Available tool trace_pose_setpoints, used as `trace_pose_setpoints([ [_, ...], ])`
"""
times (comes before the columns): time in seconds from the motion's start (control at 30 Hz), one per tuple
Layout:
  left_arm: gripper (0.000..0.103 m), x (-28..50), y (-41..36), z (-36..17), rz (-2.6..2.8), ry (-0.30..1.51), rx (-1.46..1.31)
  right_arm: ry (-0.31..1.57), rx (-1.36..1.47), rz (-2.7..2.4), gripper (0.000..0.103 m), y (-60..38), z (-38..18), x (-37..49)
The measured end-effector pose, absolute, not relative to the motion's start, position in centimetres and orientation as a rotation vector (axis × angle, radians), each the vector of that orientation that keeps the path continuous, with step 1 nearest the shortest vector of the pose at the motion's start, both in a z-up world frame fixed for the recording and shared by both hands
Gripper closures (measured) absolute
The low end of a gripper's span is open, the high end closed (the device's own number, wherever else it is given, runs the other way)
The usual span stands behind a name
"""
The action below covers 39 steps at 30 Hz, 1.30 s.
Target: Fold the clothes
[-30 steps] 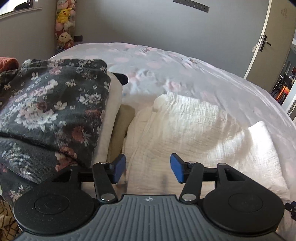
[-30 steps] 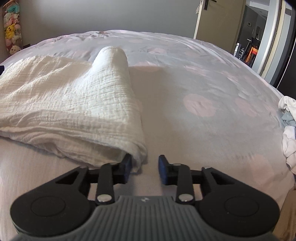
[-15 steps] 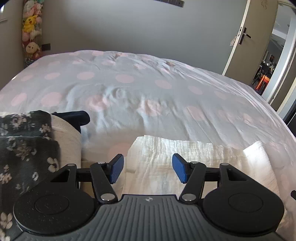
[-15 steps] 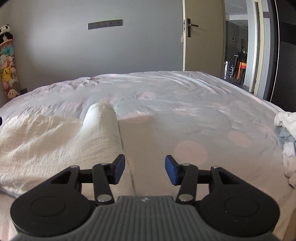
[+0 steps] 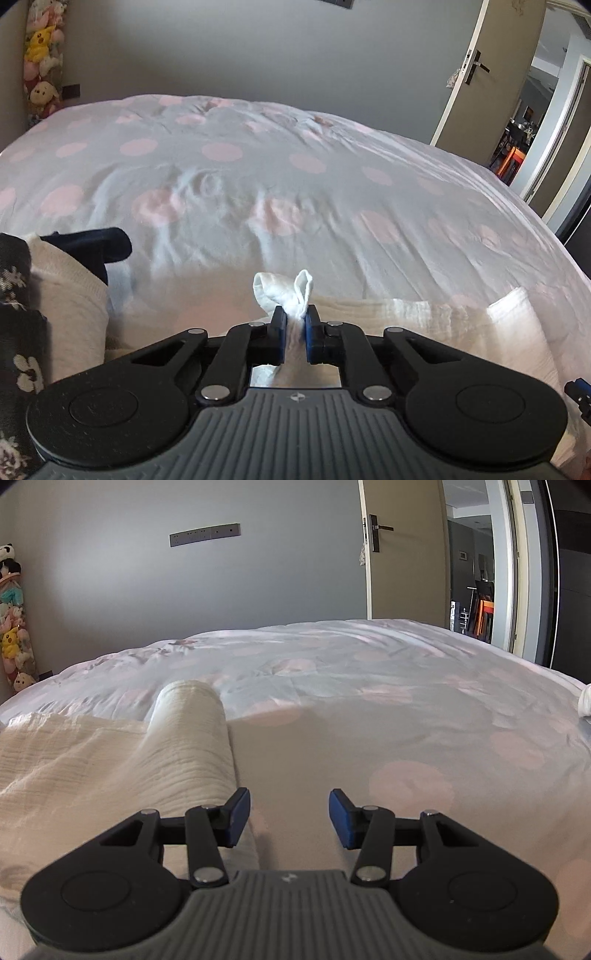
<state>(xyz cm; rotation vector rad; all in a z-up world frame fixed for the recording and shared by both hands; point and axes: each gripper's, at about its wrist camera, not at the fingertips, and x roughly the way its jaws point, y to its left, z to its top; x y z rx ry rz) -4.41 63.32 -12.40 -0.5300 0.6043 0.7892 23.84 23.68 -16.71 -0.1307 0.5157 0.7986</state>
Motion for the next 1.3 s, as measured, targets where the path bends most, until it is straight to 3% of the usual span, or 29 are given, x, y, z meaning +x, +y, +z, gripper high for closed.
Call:
trace_pose_setpoints([
  [0.1,0.096,-5.3,63.0,-11.1,0.857,0.594,-0.488,0.532,-0.13,0.797,0.051,23.6,-16.7,23.9],
  [0.3,0.093,-5.1,64.9,-13.4,0.935,0.73,-0.513,0.585,-0.117,0.813,0.051,23.5,-17.0,24.1],
  [0.37,0.087,-4.6,64.7,-13.6,0.951,0.754,-0.503,0.613,-0.098,0.817,0.051,23.4,-17.2,24.4],
  [0.5,0.057,-5.1,62.8,-12.1,0.994,0.724,-0.461,0.702,0.013,0.809,0.049,22.5,-16.9,25.7],
  [0.53,0.055,-5.4,61.9,-11.5,1.008,0.716,-0.441,0.727,0.052,0.81,0.048,22.1,-16.6,26.1],
  [0.9,0.042,-11.5,50.6,-9.5,1.07,0.641,-0.645,0.859,0.147,0.856,0.042,20.7,-15.9,26.1],
  [1.3,0.042,-14.1,49.5,-15.8,1.17,0.436,-1.03,0.943,0.16,0.894,0.037,20.3,-16.4,25.7],
])
